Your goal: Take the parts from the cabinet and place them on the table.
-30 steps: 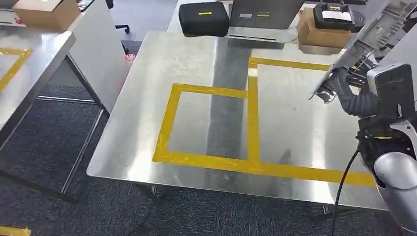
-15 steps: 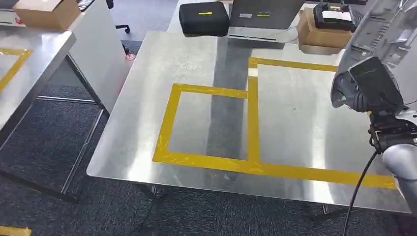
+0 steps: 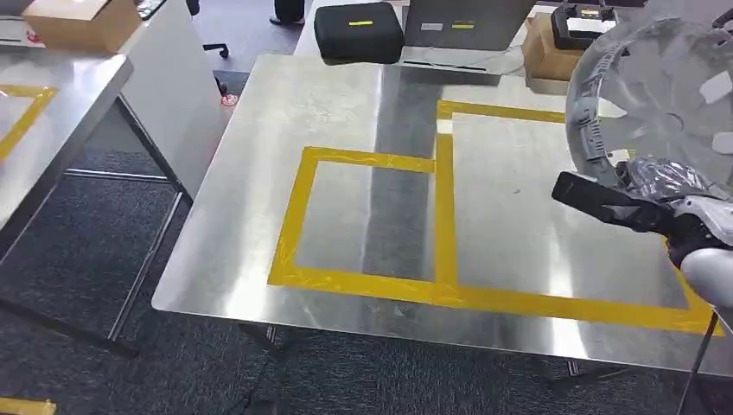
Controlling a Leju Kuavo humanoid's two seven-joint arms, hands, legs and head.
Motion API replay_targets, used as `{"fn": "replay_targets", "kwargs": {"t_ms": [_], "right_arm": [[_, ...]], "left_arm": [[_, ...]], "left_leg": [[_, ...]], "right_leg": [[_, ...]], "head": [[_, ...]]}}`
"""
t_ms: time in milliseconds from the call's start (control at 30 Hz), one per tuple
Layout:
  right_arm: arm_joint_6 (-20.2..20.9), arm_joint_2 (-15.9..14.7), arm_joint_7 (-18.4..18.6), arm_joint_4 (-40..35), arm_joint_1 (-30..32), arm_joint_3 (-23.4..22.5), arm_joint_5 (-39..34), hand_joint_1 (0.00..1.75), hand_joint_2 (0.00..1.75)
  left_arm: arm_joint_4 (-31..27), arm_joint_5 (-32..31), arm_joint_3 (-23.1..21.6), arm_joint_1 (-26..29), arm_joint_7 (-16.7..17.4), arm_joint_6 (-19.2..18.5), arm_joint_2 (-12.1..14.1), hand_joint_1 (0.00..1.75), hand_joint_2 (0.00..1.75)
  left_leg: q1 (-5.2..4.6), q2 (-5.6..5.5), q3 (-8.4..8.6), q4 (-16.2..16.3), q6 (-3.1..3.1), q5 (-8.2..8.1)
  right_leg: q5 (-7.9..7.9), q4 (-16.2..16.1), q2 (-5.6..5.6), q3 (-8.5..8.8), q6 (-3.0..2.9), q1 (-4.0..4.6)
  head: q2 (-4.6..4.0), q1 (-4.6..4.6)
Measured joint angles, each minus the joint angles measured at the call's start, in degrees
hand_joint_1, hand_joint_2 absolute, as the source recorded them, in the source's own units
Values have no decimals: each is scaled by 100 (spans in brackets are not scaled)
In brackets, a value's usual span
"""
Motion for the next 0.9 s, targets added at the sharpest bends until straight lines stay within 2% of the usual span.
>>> {"fn": "replay_targets", "kwargs": {"t_ms": [200,433,600,733,900], "right_arm": [[884,50,0,116,-79,153,637,175,175],[1183,92,0,204,-191,380,772,175,175],[1214,92,0,225,-265,590,803,175,175],[1146,87,0,238,-294,750,716,175,175],[1009,72,0,236,-307,911,576,175,175]], "left_arm": [[0,-2,0,-1,2,0,-24,0,175],[0,-17,-39,-1,55,-76,-46,0,175],[0,-52,-79,-5,35,-109,-48,0,175],[0,-109,-133,-18,-149,-109,-48,0,175],[0,-138,-168,-29,-184,-109,-48,0,175]], "left_leg": [[-8,39,4,-2,5,-4],[-10,66,8,-4,10,-7],[-12,72,11,-4,12,-8],[-12,72,13,-3,13,-9],[-13,71,13,-3,13,-9]], "right_leg": [[0,0,8,-2,0,0],[0,1,18,-2,0,0],[0,2,21,-2,0,-1],[0,2,23,-2,0,-2],[0,2,24,-2,0,-2]], "head": [[0,2],[0,2],[0,2],[0,2],[0,2]]}}
